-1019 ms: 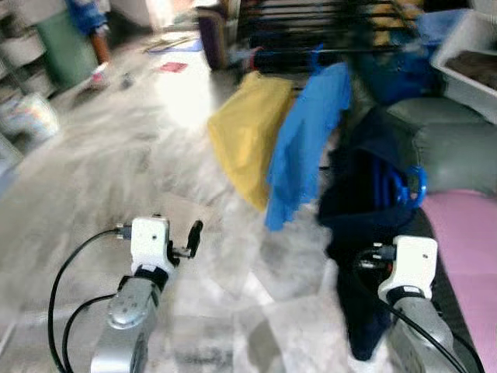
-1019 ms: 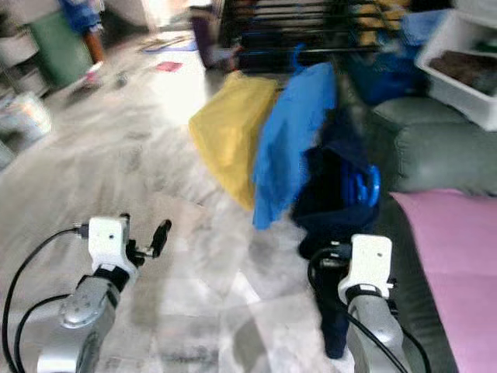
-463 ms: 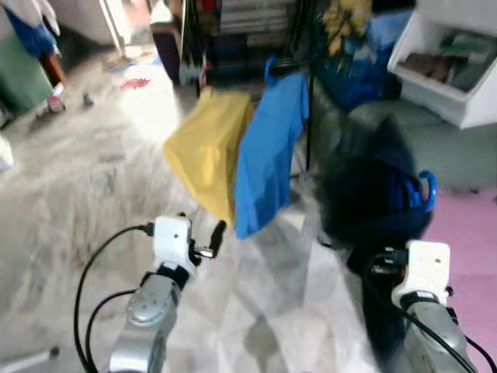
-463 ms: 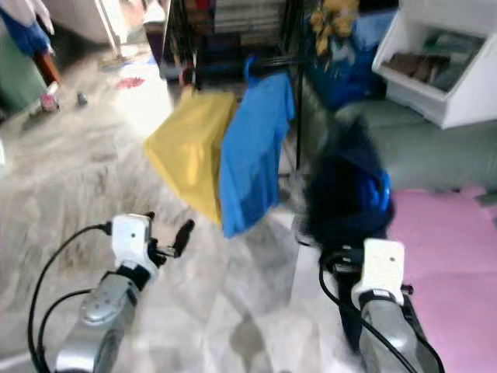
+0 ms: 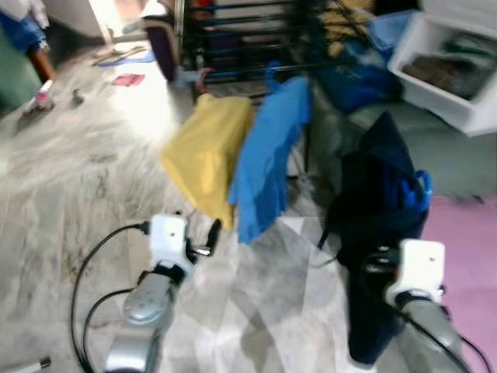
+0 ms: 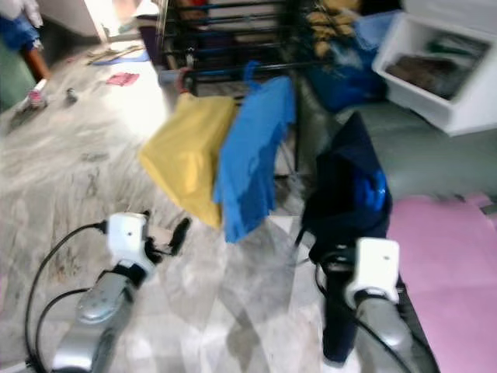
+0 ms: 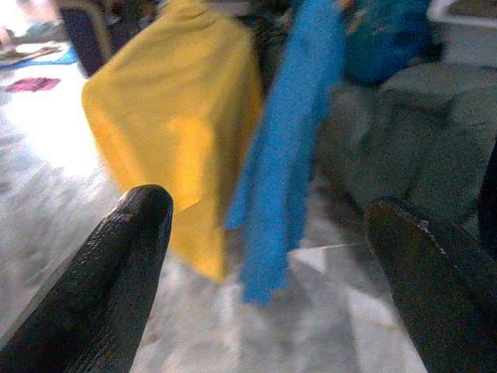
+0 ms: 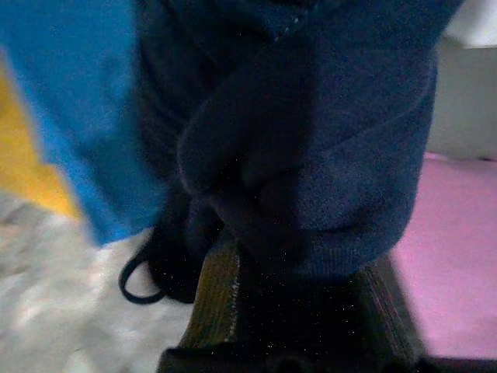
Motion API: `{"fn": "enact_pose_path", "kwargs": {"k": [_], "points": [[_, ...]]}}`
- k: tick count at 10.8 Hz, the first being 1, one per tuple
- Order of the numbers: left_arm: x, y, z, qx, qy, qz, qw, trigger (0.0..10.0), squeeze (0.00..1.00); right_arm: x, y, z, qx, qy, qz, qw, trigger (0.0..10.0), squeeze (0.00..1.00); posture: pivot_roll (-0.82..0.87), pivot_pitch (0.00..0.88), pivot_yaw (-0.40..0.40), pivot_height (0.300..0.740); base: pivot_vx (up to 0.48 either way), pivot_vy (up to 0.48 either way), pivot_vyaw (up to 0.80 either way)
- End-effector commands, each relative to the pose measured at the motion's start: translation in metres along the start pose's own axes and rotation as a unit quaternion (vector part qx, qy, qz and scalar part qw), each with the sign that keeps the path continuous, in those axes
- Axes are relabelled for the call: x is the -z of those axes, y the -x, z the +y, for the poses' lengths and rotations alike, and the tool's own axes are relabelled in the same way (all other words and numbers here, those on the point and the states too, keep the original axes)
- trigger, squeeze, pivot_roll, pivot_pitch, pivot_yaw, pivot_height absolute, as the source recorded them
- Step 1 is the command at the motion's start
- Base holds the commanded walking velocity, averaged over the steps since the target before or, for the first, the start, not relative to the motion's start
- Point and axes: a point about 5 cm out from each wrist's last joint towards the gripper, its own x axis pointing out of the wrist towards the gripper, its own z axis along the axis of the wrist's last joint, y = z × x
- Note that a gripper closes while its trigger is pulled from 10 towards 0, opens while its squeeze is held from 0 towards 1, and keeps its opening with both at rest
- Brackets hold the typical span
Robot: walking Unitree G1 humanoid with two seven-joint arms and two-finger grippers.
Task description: Hang hanger
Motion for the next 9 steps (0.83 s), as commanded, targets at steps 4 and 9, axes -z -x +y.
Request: {"fn": "enact_pose_path", "kwargs": {"k": [4,9], "points": [[0.0010,-0.0027,-0.0024,0.003,-0.005,0.007,1.000,10.0,0.00,0.0039,0.0019,0.0073,-0.016,-0.009,0.014,1.000,10.0,0.00,-0.11,0.079,0.043,0.740,0.347,0.000,0.00],[0.0009,-0.0005,-0.0018,0.008,-0.003,0.006,1.000,10.0,0.00,0.0028,-0.0029,0.0112,-0.022,-0.009,0.020,1.000,10.0,0.00,-0.10,0.081,0.046,0.740,0.409,0.000,0.00]]}}
